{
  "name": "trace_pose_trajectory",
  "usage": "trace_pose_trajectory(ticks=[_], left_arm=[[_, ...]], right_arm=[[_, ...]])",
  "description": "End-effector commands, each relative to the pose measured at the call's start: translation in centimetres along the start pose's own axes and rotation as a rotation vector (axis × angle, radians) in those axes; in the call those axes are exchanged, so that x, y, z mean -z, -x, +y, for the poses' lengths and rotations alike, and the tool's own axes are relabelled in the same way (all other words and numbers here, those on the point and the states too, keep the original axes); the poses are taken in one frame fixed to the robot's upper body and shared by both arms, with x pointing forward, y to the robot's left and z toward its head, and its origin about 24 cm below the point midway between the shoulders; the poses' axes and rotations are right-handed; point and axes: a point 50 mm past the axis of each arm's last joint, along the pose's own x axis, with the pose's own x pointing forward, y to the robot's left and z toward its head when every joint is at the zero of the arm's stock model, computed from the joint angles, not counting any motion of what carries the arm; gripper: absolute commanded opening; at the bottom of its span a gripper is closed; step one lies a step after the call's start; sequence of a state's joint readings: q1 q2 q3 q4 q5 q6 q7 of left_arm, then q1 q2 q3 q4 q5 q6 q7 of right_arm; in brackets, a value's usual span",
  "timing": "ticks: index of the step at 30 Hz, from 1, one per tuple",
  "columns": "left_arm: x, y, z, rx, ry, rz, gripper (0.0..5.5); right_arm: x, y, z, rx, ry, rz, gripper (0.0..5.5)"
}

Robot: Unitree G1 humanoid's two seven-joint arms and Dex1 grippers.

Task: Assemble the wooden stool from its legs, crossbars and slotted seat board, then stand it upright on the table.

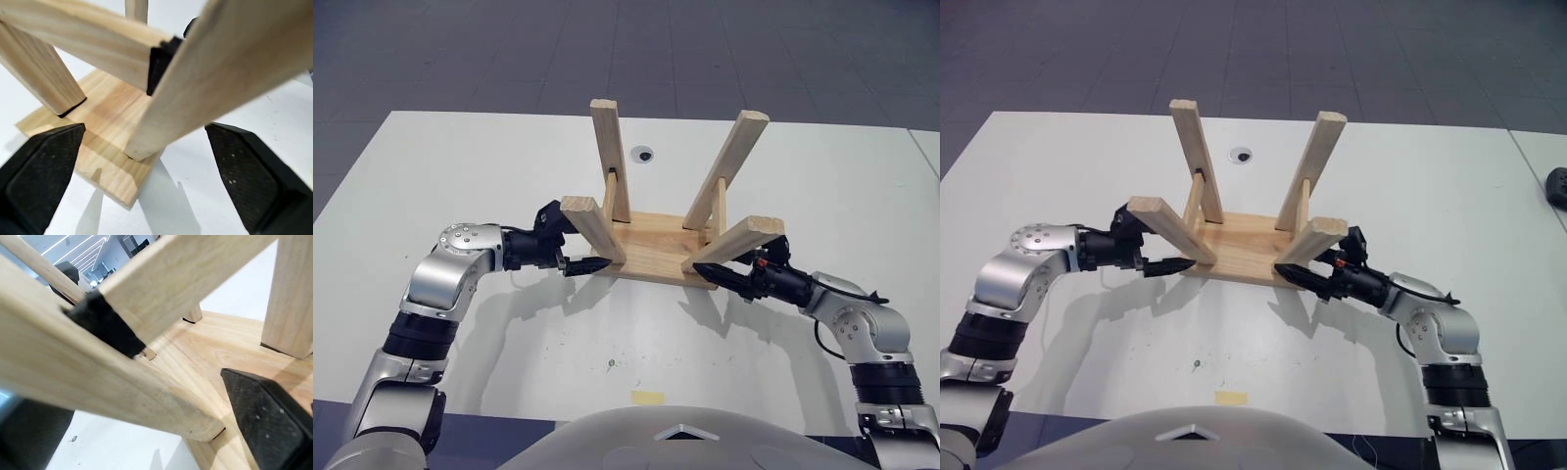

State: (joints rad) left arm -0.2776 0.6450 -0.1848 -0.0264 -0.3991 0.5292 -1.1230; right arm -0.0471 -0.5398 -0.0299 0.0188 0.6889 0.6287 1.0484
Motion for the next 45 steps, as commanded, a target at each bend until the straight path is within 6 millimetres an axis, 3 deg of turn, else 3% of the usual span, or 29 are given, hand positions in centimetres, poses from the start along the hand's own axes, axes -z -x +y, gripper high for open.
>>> trace_pose_trajectory(ticks=[1,6,11,16,21,27,32,36,39,41,45], left_arm=[[-0.3,-0.6,0.4,0.024,0.026,-0.013,3.65],[-0.5,-1.1,-0.4,0.072,0.077,-0.049,2.81],[0.0,-0.1,-2.1,0.143,0.194,-0.050,1.96],[-2.6,1.5,-3.4,0.201,0.337,-0.178,1.57],[-1.7,1.5,-3.6,0.113,0.535,-0.200,1.25],[0.4,1.7,-3.7,0.016,0.650,-0.156,1.20],[-0.2,2.2,-2.5,-0.021,0.718,-0.302,2.17],[-0.6,2.9,-1.9,-0.076,0.722,-0.384,2.95],[-1.4,5.4,-0.9,-0.198,0.621,-0.432,3.44],[-1.7,7.0,-0.8,-0.239,0.484,-0.371,3.72],[0.1,8.3,-1.5,-0.175,0.143,-0.004,4.43]], right_arm=[[-0.2,-0.2,-0.4,-0.017,-0.003,0.022,4.23],[-0.1,0.1,-0.6,-0.026,-0.015,0.033,3.43],[-0.3,1.0,-0.3,-0.050,-0.060,0.014,2.90],[-0.9,0.8,3.9,-0.184,-0.113,-0.097,2.31],[-3.0,0.3,6.1,-0.182,-0.229,-0.367,1.54],[-2.8,0.9,3.8,0.081,-0.291,-0.392,2.59],[-1.5,2.9,2.7,0.151,-0.283,-0.311,3.36],[-2.9,5.5,2.1,0.185,-0.238,-0.399,4.12],[-3.8,8.7,1.7,0.277,-0.166,-0.456,4.59],[-3.3,10.3,1.4,0.371,-0.101,-0.390,4.85],[0.4,11.4,1.3,0.403,0.101,0.065,5.40]])
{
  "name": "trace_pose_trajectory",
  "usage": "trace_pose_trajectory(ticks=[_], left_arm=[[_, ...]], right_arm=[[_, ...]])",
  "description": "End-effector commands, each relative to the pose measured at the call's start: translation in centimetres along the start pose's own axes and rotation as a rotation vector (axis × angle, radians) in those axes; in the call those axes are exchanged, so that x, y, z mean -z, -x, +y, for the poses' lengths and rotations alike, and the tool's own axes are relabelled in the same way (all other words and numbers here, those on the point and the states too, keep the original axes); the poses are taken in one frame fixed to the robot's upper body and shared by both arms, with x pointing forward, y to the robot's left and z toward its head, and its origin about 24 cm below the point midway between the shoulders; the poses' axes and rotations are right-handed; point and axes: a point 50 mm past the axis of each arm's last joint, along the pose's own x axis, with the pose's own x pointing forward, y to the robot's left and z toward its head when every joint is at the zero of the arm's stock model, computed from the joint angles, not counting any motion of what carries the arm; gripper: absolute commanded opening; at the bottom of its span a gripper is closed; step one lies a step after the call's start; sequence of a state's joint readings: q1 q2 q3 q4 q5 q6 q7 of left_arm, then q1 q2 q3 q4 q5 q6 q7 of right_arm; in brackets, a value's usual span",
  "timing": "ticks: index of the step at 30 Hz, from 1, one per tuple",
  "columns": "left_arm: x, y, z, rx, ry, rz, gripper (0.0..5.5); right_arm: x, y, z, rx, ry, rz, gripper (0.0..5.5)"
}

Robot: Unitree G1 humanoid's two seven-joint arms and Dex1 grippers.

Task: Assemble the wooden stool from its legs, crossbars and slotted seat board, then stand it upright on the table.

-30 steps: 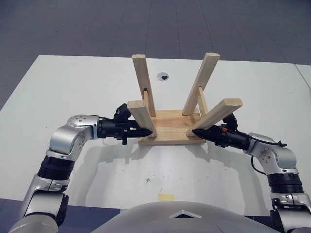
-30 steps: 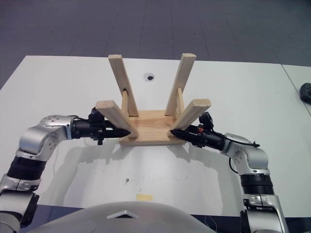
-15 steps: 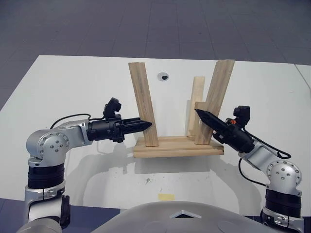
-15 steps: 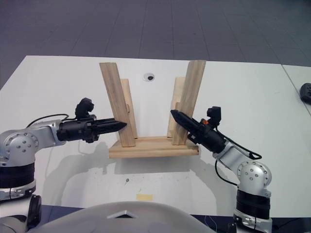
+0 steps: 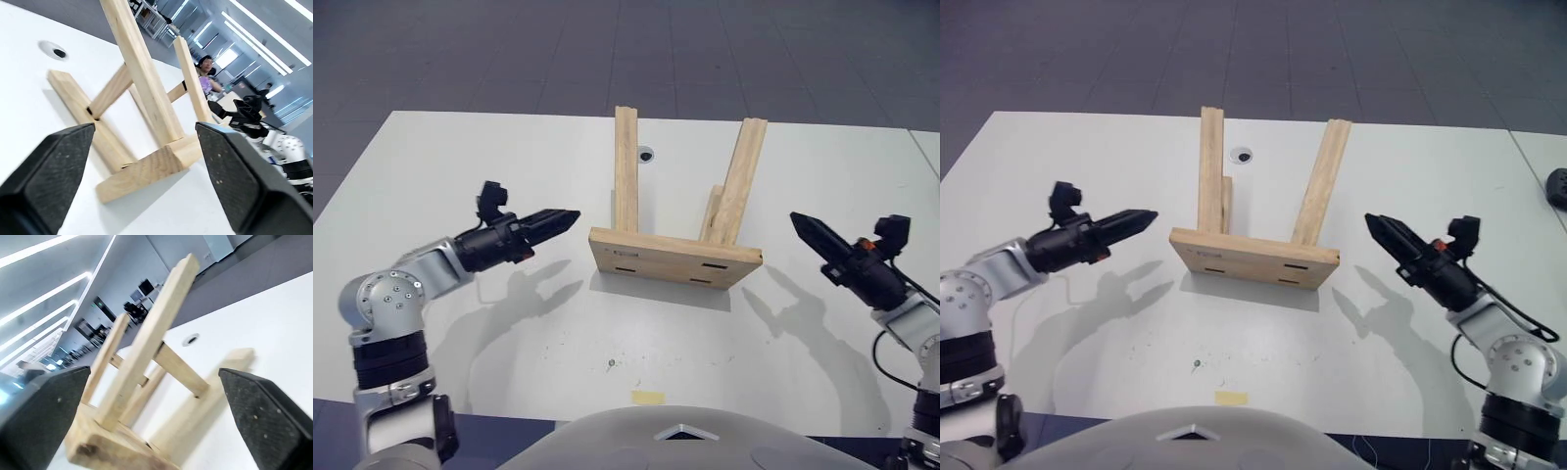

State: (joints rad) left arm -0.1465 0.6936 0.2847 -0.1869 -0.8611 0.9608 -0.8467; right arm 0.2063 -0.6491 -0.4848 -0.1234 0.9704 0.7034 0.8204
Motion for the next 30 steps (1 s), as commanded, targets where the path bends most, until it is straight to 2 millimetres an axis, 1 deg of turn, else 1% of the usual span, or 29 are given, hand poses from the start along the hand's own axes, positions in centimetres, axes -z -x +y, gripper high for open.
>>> trace_pose_trajectory(ticks=[1,3,5,8,10,13,17,19,21,22,23,28,30], left_arm=[[1.9,1.2,0.4,0.094,-0.331,0.347,4.62],[2.2,0.1,0.9,0.137,-0.441,0.406,4.99],[2.5,-1.9,1.4,0.165,-0.545,0.399,5.38],[3.0,-5.2,1.5,0.196,-0.639,0.331,5.38],[3.4,-6.7,1.2,0.228,-0.628,0.299,5.38],[4.7,-7.5,1.0,0.274,-0.599,0.321,5.38],[5.5,-7.2,1.5,0.284,-0.537,0.356,4.73],[5.6,-7.5,1.6,0.277,-0.491,0.329,4.39],[5.5,-8.1,1.2,0.282,-0.452,0.291,4.04],[5.5,-8.4,0.9,0.293,-0.440,0.277,3.95],[5.6,-8.5,0.6,0.304,-0.437,0.274,3.74],[6.0,-8.8,0.1,0.337,-0.389,0.288,2.81],[6.2,-8.6,-0.1,0.361,-0.335,0.301,2.49]], right_arm=[[3.1,1.6,-0.8,-0.027,0.257,0.379,5.40],[3.0,0.8,-1.5,-0.038,0.346,0.402,5.40],[3.1,-0.8,-1.3,-0.092,0.404,0.400,5.40],[3.8,-3.5,-0.7,-0.200,0.466,0.411,5.40],[4.3,-4.5,-0.4,-0.249,0.470,0.417,5.40],[4.8,-5.2,-0.3,-0.292,0.457,0.427,5.40],[4.6,-5.9,-0.4,-0.307,0.435,0.401,4.75],[4.5,-6.3,-0.3,-0.306,0.402,0.366,4.44],[4.5,-6.7,-0.1,-0.308,0.363,0.334,4.10],[4.8,-6.7,0.0,-0.311,0.350,0.332,4.01],[5.0,-6.8,0.1,-0.316,0.341,0.335,3.82],[6.0,-6.2,0.4,-0.318,0.285,0.364,2.92],[6.2,-6.2,0.4,-0.320,0.267,0.377,2.72]])
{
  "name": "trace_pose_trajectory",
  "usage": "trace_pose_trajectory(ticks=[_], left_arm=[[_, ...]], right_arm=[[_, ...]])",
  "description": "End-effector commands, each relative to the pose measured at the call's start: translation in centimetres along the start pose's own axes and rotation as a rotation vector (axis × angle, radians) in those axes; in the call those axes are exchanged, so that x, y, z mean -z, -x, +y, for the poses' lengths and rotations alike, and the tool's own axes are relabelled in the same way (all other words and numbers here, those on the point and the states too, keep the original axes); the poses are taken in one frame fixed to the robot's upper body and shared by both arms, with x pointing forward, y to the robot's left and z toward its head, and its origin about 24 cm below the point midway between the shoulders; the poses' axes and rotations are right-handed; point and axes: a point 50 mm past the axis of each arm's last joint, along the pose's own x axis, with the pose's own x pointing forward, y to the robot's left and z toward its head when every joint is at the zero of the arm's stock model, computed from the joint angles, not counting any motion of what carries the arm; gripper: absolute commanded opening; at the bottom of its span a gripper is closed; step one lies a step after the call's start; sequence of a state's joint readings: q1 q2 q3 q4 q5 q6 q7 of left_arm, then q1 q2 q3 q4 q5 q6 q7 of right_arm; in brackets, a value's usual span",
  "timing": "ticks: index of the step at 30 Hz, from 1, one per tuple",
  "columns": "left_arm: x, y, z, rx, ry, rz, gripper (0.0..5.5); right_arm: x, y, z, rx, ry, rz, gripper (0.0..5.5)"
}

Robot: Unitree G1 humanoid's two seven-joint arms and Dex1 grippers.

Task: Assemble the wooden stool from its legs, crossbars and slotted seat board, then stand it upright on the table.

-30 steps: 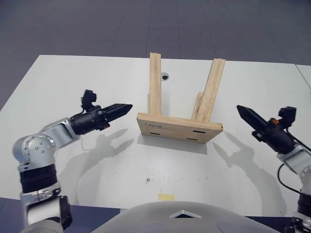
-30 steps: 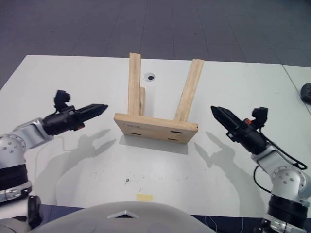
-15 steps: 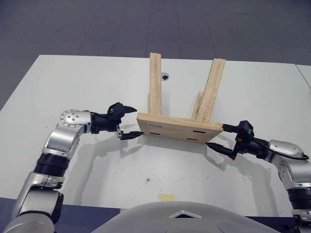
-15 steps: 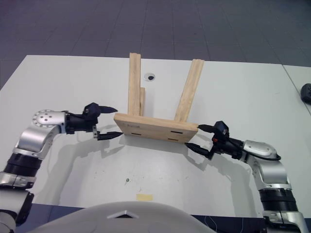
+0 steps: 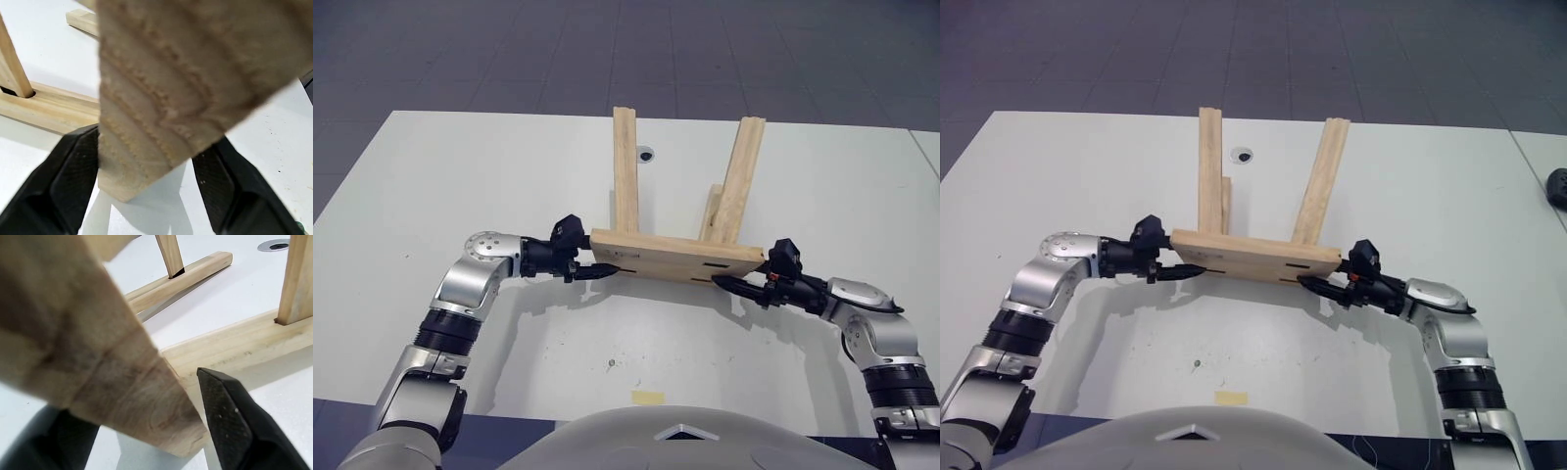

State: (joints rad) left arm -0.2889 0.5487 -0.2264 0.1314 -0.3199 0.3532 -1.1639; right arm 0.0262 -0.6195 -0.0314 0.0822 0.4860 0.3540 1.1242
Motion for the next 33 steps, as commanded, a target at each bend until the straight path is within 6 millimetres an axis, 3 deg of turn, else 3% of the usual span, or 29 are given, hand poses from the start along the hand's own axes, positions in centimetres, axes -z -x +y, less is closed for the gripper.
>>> trace_pose_trajectory(ticks=[1,3,6,11,15,19,20,24,31,33], left_arm=[[-0.1,-0.1,-0.8,0.078,0.103,-0.017,2.37],[-0.7,0.5,-1.0,0.093,0.211,-0.069,2.35],[-2.7,1.4,-2.0,0.134,0.347,-0.180,2.35],[-8.3,1.8,-2.7,0.084,0.451,-0.408,2.32],[-12.5,1.1,-1.4,-0.047,0.548,-0.574,2.16],[-14.0,0.7,0.4,-0.218,0.644,-0.601,2.04],[-14.1,0.7,0.9,-0.273,0.676,-0.603,2.03],[-13.8,0.9,2.6,-0.445,0.824,-0.625,2.01],[-13.5,2.1,3.7,-0.566,0.955,-0.737,3.44],[-12.9,3.9,4.4,-0.787,0.858,-0.755,3.80]], right_arm=[[0.4,-0.1,0.6,-0.020,-0.058,0.000,2.71],[-0.4,-0.1,1.5,-0.086,-0.144,-0.059,2.71],[-3.5,0.2,3.3,-0.227,-0.290,-0.262,2.65],[-9.5,0.3,5.6,-0.340,-0.426,-0.703,2.44],[-12.5,0.1,5.8,-0.296,-0.528,-0.951,2.19],[-14.5,-0.5,5.3,-0.206,-0.602,-1.058,1.72],[-14.8,-0.8,4.7,-0.135,-0.621,-1.065,1.62],[-14.3,-1.4,0.9,0.172,-0.707,-1.027,2.35],[-10.7,-1.0,-1.6,0.422,-0.731,-0.971,3.58],[-9.1,-0.8,-2.4,0.552,-0.723,-0.957,3.93]])
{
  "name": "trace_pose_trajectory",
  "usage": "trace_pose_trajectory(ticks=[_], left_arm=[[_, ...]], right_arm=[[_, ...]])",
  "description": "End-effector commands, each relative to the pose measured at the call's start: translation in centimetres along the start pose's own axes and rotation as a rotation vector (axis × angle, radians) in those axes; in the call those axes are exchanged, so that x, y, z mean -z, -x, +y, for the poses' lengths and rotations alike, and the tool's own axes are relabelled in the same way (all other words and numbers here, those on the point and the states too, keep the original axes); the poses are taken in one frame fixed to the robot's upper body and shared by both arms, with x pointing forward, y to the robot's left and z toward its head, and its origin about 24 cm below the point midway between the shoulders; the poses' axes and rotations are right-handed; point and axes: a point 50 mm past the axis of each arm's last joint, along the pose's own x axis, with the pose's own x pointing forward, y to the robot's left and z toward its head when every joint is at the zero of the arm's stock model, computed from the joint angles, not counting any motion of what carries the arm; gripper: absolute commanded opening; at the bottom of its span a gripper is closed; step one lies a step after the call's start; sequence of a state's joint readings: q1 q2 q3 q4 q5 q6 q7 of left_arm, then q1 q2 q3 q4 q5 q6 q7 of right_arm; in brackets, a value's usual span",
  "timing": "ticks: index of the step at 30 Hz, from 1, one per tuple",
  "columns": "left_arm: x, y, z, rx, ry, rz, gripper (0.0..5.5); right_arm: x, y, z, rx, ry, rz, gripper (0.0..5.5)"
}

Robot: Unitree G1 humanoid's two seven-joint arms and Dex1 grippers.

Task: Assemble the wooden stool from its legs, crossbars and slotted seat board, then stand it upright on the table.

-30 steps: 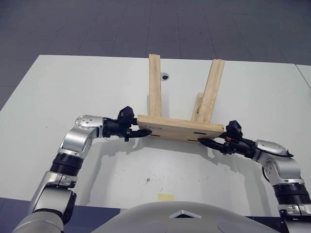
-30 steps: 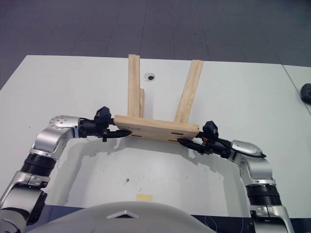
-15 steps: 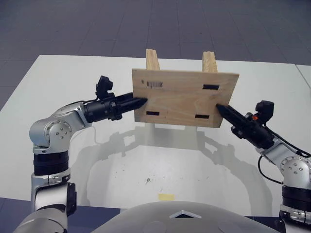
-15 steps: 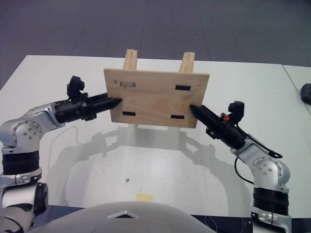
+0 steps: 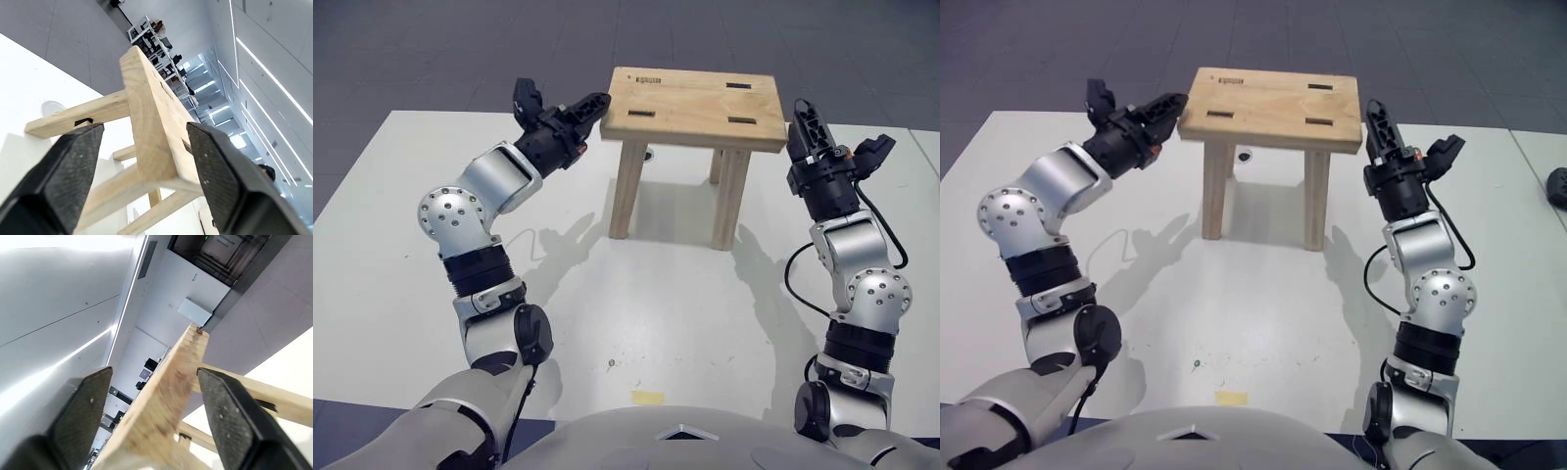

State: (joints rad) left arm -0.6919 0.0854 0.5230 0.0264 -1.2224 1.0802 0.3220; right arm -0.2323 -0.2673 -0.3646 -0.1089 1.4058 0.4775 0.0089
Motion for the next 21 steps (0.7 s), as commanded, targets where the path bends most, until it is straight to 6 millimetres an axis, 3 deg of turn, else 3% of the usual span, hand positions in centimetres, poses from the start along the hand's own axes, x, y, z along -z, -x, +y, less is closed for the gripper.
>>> trace_pose_trajectory(ticks=[1,4,7,11,14,18,21], left_arm=[[-2.8,1.8,1.4,-0.192,-0.213,-0.242,3.95],[-5.1,4.0,3.4,-0.374,-0.525,-0.388,4.48],[-5.4,4.7,5.4,-0.487,-0.718,-0.419,4.97],[-5.0,2.5,4.5,-0.439,-0.856,-0.436,5.37],[-4.8,1.4,4.0,-0.435,-0.909,-0.453,5.37],[-3.5,1.2,4.2,-0.420,-0.979,-0.478,5.37],[-1.0,1.3,4.8,-0.411,-1.077,-0.440,5.37]], right_arm=[[-0.3,1.5,-3.1,0.178,0.143,-0.087,4.07],[-1.9,2.8,-3.9,0.279,0.302,-0.257,4.58],[-0.9,3.7,-5.3,0.401,0.544,-0.265,5.04],[2.1,4.3,-5.8,0.453,0.745,-0.193,5.40],[1.9,4.4,-6.3,0.485,0.956,-0.151,5.40],[0.3,3.2,-5.8,0.431,1.018,-0.135,5.40],[-0.8,2.2,-6.3,0.411,1.045,-0.115,5.40]])
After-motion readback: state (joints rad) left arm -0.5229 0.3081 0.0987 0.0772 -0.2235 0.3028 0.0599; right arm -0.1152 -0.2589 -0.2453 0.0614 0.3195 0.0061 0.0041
